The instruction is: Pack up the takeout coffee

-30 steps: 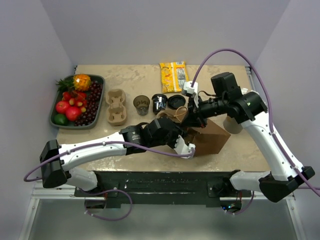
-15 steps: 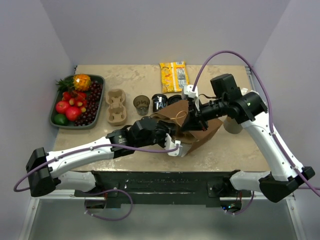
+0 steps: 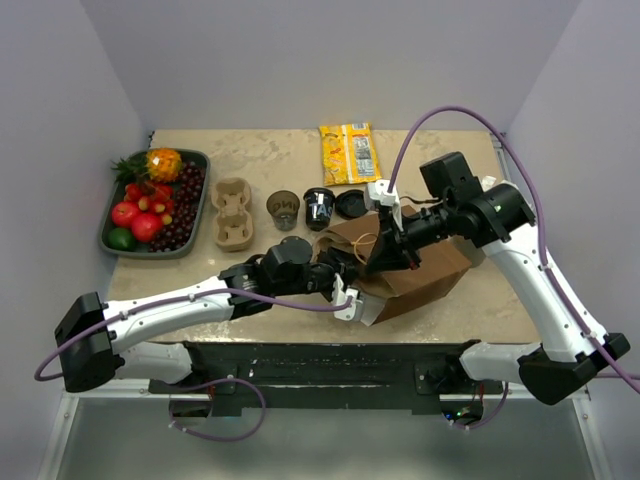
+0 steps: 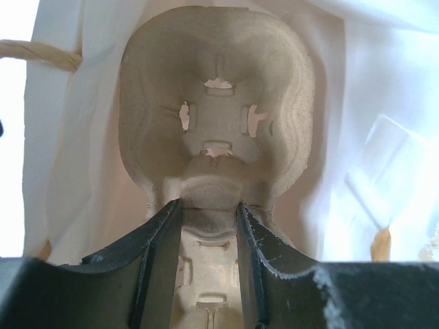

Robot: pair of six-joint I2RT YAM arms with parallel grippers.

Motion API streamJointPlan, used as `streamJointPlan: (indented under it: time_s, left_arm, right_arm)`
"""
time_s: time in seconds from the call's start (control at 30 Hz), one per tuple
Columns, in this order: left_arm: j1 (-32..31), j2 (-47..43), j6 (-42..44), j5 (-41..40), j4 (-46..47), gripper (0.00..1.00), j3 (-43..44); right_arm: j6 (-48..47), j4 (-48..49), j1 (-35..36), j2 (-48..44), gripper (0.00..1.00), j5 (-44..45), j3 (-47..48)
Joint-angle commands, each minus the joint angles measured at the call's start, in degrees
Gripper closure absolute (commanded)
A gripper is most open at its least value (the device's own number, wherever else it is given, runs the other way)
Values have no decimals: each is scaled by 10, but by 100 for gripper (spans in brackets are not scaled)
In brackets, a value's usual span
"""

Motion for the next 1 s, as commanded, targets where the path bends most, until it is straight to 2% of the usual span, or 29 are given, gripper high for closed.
streamJointPlan:
  time_s: [0.0, 0.1, 0.13, 0.17, 0.23, 0.37, 0.43, 0.57, 0.67, 0.8, 0.97]
  left_arm:
    - [5, 5, 11, 37, 37, 100, 18]
    - [5, -1, 12, 26, 3, 100, 31]
    - [5, -3, 14, 21, -8, 100, 34]
    - [5, -8, 14, 14, -34, 100, 37]
    - [5, -17, 17, 11, -78, 100, 42]
    - [5, -39, 21, 7, -113, 100, 38]
    - [5, -37, 20, 8, -130, 100, 39]
    - [1, -31, 12, 30, -153, 100, 47]
    - [-8, -23, 12, 19, -158, 100, 57]
    - [-8, -15, 22, 18, -154, 100, 65]
    - [-17, -5, 37, 3, -146, 100, 68]
  right_arm:
    - [-22, -22, 2, 0, 100, -17, 14]
    - [22, 10, 3, -7, 100, 16, 6]
    - [33, 19, 2, -7, 94, 21, 5]
    - [54, 34, 3, -7, 74, 38, 6]
    - [81, 54, 2, -1, 66, 54, 15]
    - [173, 132, 2, 31, 39, 124, 51]
    - [201, 150, 2, 61, 33, 148, 65]
    - [259, 175, 2, 111, 29, 166, 107]
    - [277, 174, 2, 148, 25, 160, 150]
    - [276, 157, 3, 192, 25, 147, 210]
    - [264, 139, 28, 179, 24, 221, 185]
